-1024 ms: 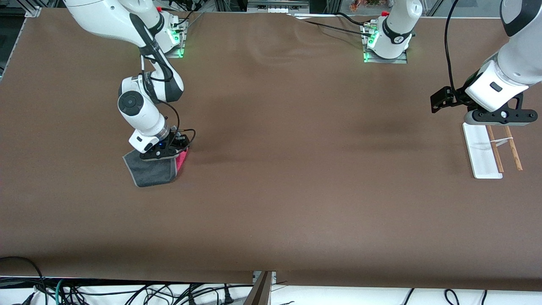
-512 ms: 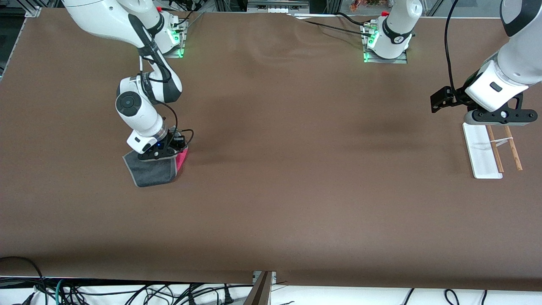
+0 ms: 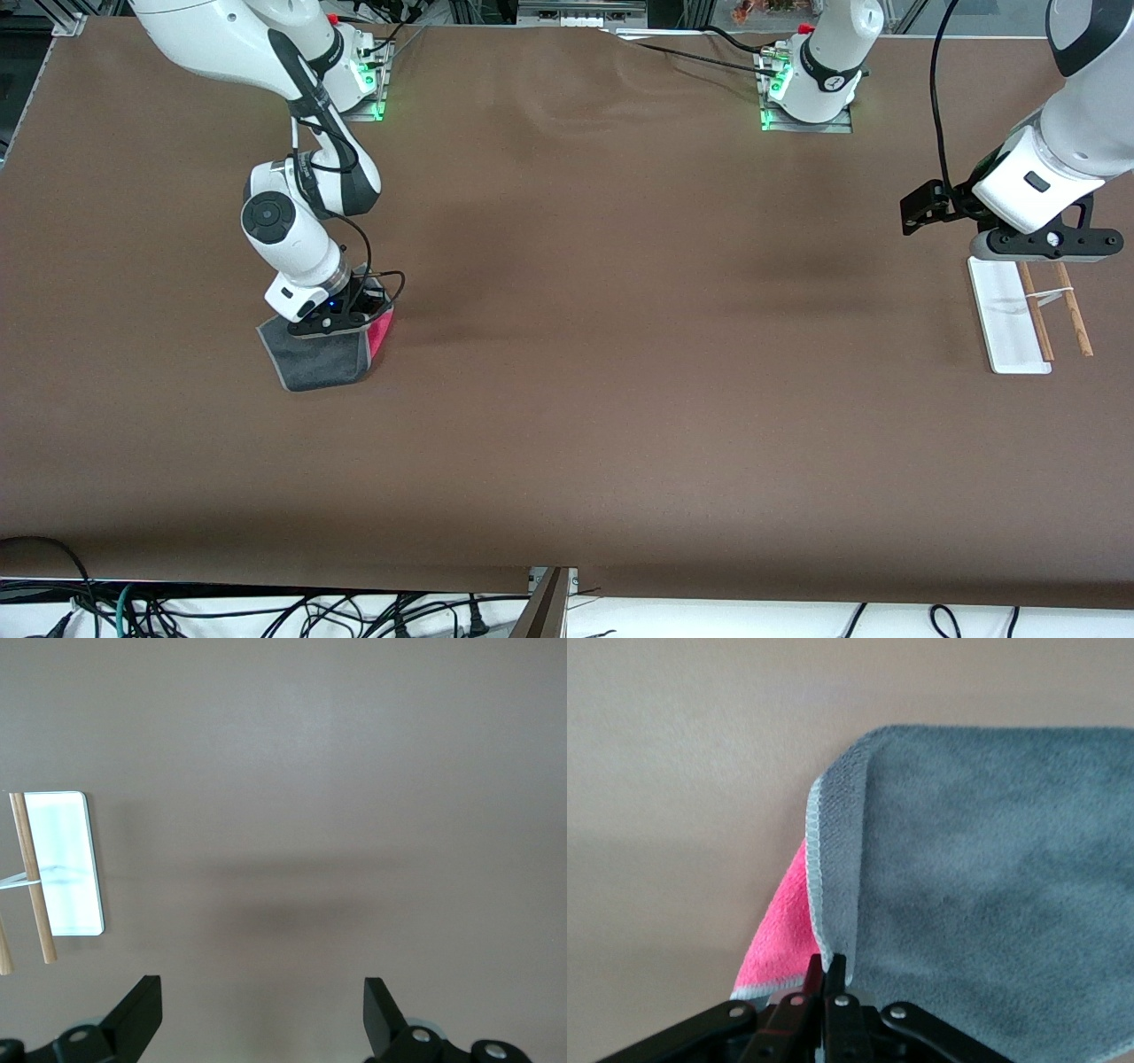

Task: Pass towel and hang on rack
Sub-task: 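Close the right gripper on the grey towel's corner, then lift the towel with the right gripper toward the table's middle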

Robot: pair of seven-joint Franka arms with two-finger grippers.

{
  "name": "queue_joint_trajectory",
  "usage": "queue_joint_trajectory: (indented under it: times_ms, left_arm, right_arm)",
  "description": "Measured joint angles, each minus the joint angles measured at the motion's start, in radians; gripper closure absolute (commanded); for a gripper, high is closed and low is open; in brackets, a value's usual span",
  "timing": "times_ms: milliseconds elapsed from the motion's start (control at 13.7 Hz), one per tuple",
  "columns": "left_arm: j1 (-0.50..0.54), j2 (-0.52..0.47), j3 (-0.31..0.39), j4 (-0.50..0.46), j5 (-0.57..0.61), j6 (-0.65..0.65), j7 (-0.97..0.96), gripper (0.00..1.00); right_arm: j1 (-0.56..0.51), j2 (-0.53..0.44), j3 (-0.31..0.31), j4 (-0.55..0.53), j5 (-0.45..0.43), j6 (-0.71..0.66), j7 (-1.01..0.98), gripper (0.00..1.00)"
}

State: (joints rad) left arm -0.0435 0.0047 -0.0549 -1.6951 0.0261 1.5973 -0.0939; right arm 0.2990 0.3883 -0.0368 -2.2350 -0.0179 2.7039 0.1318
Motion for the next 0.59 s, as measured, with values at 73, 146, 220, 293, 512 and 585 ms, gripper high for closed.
queue_joint_trajectory:
  times_ms: [73, 146, 220, 293, 512, 585]
  left_arm:
    - [0.000, 0.000, 0.000, 0.000, 0.000, 0.000, 0.000, 0.00]
    - [0.000, 0.000, 0.000, 0.000, 0.000, 0.000, 0.000, 0.00]
    - [0.000, 0.000, 0.000, 0.000, 0.000, 0.000, 0.000, 0.00]
    - [0.000, 0.000, 0.000, 0.000, 0.000, -0.001, 0.000, 0.00]
    - [0.000, 0.000, 0.000, 0.000, 0.000, -0.001, 0.000, 0.00]
    - [0.000, 0.000, 0.000, 0.000, 0.000, -0.001, 0.000, 0.00]
  right_arm:
    - [-0.001, -0.001, -0.001, 0.011, 0.000, -0.009, 0.000, 1.00]
    - [-0.001, -0.002, -0.002, 0.032, 0.000, -0.041, 0.000, 1.00]
    - [-0.001, -0.006, -0.002, 0.068, 0.000, -0.103, 0.000, 1.00]
    - [-0.001, -0.010, -0.003, 0.120, 0.000, -0.188, 0.000, 1.00]
    - [-0.001, -0.022, -0.003, 0.333, 0.000, -0.498, 0.000, 1.00]
    - [-0.001, -0.023, -0.003, 0.416, 0.000, -0.610, 0.000, 1.00]
